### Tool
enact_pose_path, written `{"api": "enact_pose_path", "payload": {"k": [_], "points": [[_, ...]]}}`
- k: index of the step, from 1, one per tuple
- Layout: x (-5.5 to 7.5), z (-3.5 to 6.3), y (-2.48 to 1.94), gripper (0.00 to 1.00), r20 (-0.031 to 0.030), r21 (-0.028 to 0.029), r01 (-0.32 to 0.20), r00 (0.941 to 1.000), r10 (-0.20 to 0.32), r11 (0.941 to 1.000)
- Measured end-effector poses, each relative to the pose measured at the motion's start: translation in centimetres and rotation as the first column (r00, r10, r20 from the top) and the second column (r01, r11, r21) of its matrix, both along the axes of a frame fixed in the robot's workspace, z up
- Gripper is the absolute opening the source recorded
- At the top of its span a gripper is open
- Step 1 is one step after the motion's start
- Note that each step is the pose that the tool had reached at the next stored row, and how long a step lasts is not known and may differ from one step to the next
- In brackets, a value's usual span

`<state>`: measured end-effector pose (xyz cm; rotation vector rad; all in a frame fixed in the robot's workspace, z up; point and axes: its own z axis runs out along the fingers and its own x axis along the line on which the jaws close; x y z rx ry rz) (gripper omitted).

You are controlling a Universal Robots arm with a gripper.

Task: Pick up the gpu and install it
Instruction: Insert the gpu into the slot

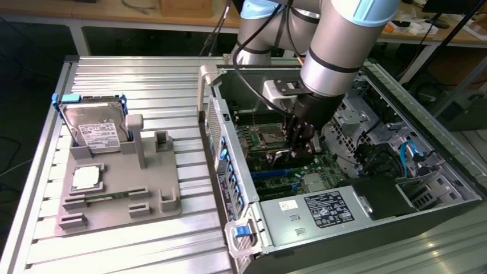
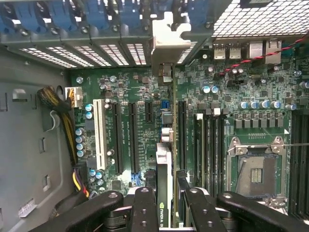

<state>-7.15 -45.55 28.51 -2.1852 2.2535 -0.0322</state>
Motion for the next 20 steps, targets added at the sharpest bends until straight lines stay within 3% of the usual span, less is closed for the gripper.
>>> {"api": "enact_pose_path", "payload": {"k": [8, 20], "points": [[0.0, -0.09, -0.42, 0.27, 0.0000, 0.0002, 0.000, 1.0000, 0.000, 1.0000], [-1.1, -0.26, -0.43, 0.27, 0.0000, 0.0001, 0.000, 1.0000, 0.000, 1.0000]]}}
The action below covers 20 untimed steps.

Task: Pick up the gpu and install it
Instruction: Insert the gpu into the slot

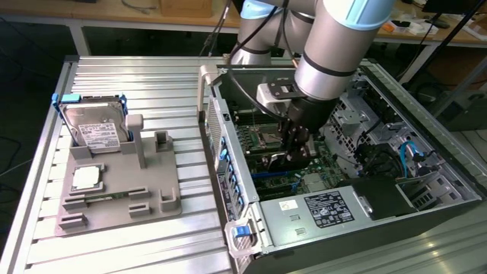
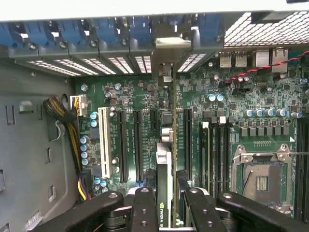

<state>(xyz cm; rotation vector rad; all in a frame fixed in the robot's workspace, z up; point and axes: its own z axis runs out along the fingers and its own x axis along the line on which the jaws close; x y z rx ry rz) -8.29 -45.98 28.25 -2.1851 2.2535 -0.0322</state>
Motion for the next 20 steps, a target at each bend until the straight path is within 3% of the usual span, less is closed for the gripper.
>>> {"api": "enact_pose_path", "payload": {"k": [7, 14, 20], "points": [[-0.39, -0.21, 0.00, 0.27, -0.0001, 0.0002, 0.000, 1.0000, 0.000, 1.0000], [-0.22, -0.50, -0.01, 0.27, -0.0113, 0.0079, 0.004, 0.9999, -0.004, 1.0000], [-0.21, -0.56, -0.01, 0.27, -0.0120, 0.0098, 0.005, 0.9999, -0.005, 0.9999]]}}
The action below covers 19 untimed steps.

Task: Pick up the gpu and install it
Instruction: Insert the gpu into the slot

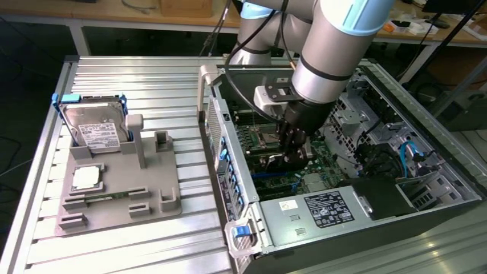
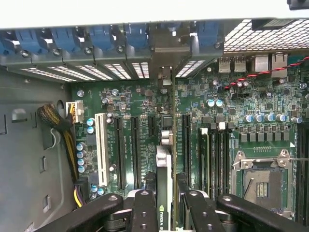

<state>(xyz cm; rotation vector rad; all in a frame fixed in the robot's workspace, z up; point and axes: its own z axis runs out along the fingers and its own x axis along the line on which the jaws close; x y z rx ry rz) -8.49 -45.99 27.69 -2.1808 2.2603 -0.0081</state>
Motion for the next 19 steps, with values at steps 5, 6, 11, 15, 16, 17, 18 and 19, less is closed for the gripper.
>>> {"api": "enact_pose_path", "payload": {"k": [5, 6, 11, 15, 16, 17, 18, 19], "points": [[0.00, -0.05, 0.00, 0.27, -0.0059, 0.0113, 0.000, 1.0000, 0.000, 0.9999], [0.00, -0.06, 0.00, 0.27, -0.0072, 0.0129, 0.000, 1.0000, 0.000, 0.9999], [0.01, -0.07, -0.16, 0.27, -0.0082, 0.0135, 0.000, 1.0000, 0.000, 0.9999], [-0.01, -0.09, -0.32, 0.27, -0.0082, 0.0135, 0.000, 1.0000, 0.000, 0.9999], [-0.01, -0.11, -0.32, 0.27, -0.0082, 0.0134, 0.000, 1.0000, 0.000, 0.9999], [-0.01, -0.12, -0.33, 0.27, -0.0082, 0.0134, 0.000, 1.0000, 0.000, 0.9999], [-0.01, -0.13, -0.33, 0.27, -0.0081, 0.0136, 0.000, 1.0000, 0.000, 0.9999], [-0.01, -0.13, -0.33, 0.27, -0.0081, 0.0138, 0.000, 1.0000, 0.000, 0.9999]]}}
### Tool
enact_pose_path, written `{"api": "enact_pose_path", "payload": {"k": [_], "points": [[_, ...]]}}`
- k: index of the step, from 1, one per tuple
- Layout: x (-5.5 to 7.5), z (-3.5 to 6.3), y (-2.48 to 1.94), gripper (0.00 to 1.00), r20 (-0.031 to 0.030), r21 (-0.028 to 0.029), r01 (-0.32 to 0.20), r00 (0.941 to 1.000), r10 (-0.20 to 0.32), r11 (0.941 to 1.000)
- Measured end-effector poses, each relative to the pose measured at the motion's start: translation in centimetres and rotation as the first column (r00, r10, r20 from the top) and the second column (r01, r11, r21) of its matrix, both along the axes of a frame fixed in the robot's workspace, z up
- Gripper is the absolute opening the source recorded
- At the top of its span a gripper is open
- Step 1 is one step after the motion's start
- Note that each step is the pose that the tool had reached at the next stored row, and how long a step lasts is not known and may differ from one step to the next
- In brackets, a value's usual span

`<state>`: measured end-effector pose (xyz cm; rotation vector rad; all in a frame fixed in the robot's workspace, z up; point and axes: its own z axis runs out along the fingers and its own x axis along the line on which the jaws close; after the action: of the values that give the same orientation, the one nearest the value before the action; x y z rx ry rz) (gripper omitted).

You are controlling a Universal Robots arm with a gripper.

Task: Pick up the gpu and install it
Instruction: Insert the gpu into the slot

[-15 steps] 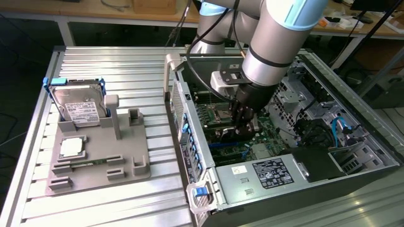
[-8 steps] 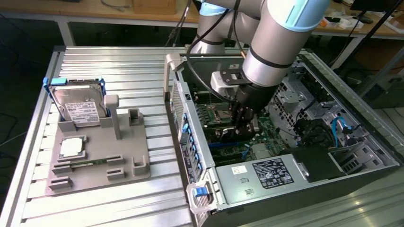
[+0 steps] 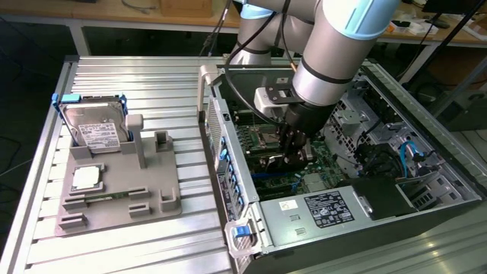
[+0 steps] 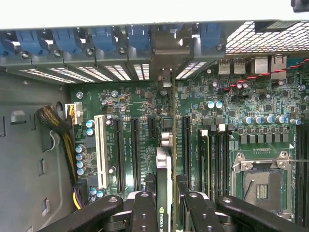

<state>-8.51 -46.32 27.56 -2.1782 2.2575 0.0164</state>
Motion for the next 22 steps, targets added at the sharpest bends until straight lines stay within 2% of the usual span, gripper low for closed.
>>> {"api": "enact_pose_path", "payload": {"k": [6, 10, 11, 22], "points": [[0.00, -0.01, -0.04, 0.27, -0.0028, 0.0023, 0.000, 1.0000, 0.000, 1.0000], [0.05, -0.02, -0.09, 0.27, -0.0182, 0.0091, 0.001, 0.9998, -0.001, 1.0000], [0.05, -0.02, -0.10, 0.27, -0.0201, 0.0099, 0.001, 0.9998, -0.001, 1.0000], [0.05, -0.23, -0.11, 0.27, -0.0208, 0.0107, 0.001, 0.9998, -0.001, 0.9999]]}}
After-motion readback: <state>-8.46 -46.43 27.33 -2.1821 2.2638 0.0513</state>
